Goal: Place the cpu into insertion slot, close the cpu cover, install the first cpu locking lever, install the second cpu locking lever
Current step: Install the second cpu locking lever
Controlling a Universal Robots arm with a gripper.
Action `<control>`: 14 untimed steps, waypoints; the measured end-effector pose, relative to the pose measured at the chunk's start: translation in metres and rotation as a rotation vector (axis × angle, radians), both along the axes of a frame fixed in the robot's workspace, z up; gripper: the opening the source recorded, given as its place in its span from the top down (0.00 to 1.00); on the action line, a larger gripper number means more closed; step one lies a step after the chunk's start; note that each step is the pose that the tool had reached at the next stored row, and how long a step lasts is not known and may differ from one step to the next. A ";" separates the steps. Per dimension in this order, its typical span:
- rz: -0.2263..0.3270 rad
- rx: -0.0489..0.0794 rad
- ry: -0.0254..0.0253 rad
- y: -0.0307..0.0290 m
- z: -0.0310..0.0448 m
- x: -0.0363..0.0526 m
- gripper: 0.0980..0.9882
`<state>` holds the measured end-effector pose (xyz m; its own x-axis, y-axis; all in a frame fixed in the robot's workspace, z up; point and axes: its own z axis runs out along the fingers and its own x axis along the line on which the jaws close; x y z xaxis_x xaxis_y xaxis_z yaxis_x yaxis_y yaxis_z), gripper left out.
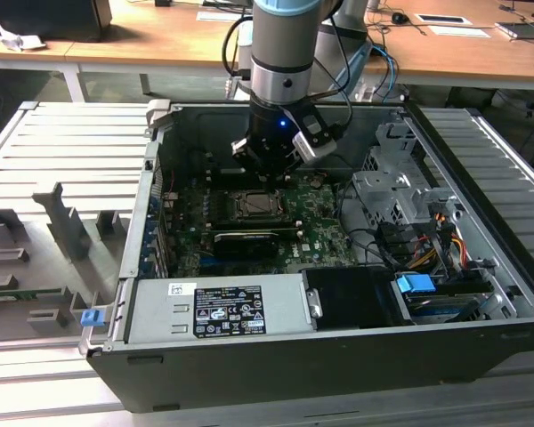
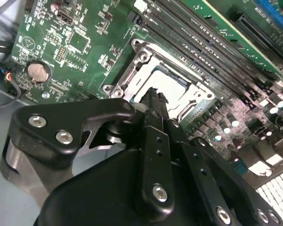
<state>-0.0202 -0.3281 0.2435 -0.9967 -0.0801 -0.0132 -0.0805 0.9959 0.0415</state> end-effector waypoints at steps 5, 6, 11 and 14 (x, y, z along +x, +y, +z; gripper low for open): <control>0.000 0.000 0.0000 -0.0068 0.0011 -0.0008 0.99; 0.000 0.000 0.0000 -0.0089 0.0011 -0.0010 0.99; 0.000 0.012 0.0005 -0.0195 0.0011 -0.0013 0.99; 0.000 0.045 0.0049 -0.0231 0.0010 -0.0013 0.99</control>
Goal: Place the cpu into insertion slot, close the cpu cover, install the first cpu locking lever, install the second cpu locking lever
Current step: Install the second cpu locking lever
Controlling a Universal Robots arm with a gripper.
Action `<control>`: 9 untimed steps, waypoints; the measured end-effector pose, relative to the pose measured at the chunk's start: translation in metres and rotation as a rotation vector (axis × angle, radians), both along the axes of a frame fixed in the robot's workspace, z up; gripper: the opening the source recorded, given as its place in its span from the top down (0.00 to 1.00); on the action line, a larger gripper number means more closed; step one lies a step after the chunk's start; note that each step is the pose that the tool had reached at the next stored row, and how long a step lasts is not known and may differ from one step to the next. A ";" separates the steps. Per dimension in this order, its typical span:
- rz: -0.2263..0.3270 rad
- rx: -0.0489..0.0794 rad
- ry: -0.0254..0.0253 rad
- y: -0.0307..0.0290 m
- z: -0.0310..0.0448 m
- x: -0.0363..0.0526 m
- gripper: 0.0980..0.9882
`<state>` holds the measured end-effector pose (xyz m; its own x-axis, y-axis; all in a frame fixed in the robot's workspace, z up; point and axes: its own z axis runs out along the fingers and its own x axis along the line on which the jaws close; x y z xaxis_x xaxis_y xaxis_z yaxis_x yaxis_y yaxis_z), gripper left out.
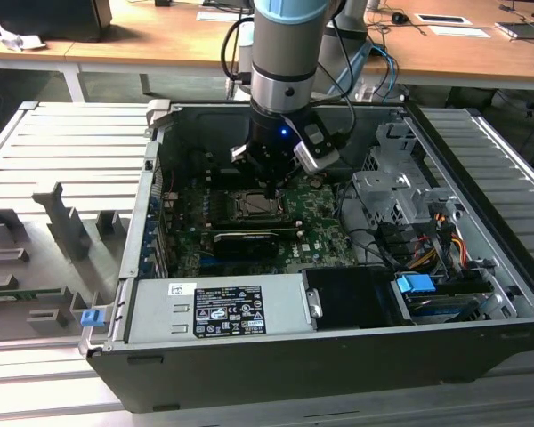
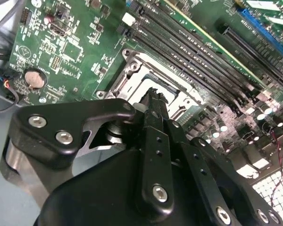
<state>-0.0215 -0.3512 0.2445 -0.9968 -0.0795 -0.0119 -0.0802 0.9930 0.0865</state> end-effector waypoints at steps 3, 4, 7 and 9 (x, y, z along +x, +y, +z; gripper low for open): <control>0.000 0.005 0.0000 -0.0051 -0.0005 -0.0001 0.99; 0.000 0.006 0.0000 -0.0065 -0.0005 -0.0001 0.99; 0.000 0.009 0.0000 -0.0144 -0.0006 -0.0001 0.99; 0.000 0.009 0.0000 -0.0159 -0.0008 -0.0001 0.99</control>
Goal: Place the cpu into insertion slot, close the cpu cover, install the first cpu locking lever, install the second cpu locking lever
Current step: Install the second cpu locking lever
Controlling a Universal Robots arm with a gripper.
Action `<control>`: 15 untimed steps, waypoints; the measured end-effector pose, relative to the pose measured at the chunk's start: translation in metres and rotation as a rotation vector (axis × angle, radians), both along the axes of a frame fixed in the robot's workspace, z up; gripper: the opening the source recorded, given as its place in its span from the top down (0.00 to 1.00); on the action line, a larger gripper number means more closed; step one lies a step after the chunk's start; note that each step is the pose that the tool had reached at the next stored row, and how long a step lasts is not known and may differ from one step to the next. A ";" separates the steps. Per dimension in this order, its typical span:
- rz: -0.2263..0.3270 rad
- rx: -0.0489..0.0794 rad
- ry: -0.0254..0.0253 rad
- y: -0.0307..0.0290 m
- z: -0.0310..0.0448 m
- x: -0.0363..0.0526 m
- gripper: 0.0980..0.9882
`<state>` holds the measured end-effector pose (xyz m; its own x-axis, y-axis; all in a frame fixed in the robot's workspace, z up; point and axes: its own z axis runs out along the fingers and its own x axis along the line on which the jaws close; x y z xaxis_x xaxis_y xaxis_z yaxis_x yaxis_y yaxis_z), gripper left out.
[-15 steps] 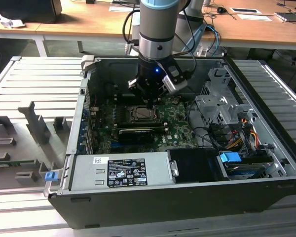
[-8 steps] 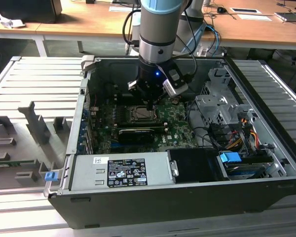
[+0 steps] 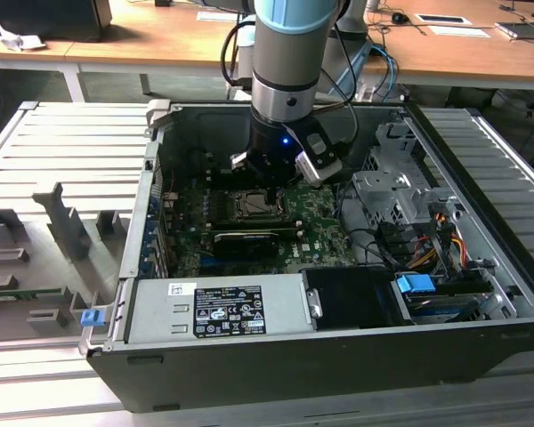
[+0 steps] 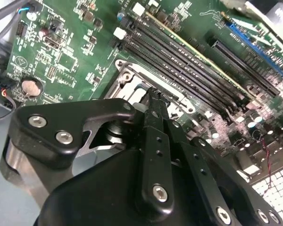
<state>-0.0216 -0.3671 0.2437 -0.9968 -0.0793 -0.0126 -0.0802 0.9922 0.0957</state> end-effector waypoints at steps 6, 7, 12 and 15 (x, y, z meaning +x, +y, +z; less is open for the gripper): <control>0.000 0.002 -0.0001 -0.0061 0.0000 0.0000 0.99; 0.000 0.003 0.0000 -0.0074 0.0000 0.0000 0.99; 0.000 0.008 0.0001 -0.0127 -0.0002 0.0000 0.99; 0.000 0.009 0.0001 -0.0152 -0.0005 -0.0003 0.99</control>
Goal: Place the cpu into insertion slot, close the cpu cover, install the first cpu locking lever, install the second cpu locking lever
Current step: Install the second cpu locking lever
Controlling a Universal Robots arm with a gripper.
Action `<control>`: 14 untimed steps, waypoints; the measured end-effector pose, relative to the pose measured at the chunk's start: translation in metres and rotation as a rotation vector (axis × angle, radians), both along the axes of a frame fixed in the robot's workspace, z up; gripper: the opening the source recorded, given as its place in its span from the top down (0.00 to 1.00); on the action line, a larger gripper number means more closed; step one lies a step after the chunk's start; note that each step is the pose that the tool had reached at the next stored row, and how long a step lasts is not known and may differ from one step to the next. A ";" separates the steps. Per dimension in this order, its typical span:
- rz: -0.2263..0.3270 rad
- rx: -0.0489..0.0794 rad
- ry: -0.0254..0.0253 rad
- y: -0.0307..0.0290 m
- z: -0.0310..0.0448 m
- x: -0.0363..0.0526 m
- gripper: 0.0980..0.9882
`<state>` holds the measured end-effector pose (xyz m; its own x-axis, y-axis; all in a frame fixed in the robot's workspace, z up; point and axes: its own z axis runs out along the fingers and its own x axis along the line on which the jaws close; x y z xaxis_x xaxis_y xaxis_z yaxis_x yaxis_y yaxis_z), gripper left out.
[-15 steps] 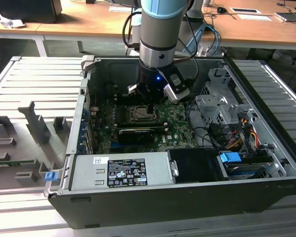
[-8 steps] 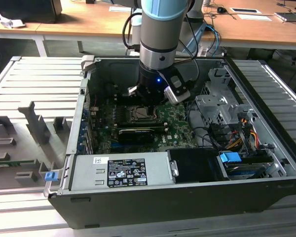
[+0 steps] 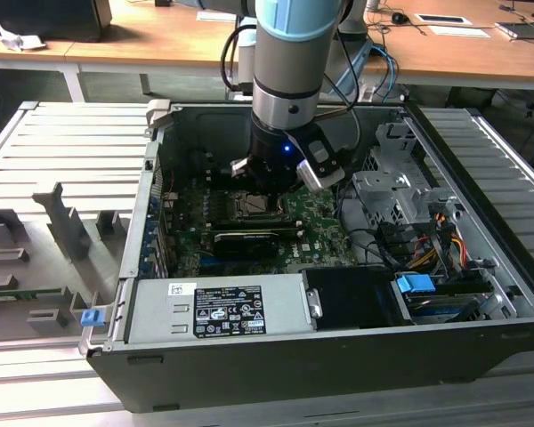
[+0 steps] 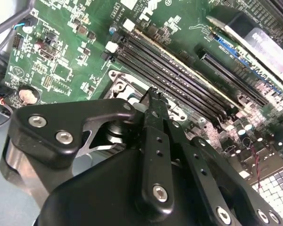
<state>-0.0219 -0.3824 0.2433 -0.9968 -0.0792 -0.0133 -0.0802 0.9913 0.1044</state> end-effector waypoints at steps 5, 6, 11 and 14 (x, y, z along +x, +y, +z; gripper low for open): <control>0.000 0.003 0.0001 -0.0022 -0.0008 -0.0050 0.99; 0.000 0.004 0.0000 -0.0022 -0.0011 -0.0071 0.99; 0.000 0.015 0.0000 -0.0022 -0.0025 -0.0242 0.99; 0.000 0.030 0.0000 -0.0022 -0.0036 -0.0301 0.99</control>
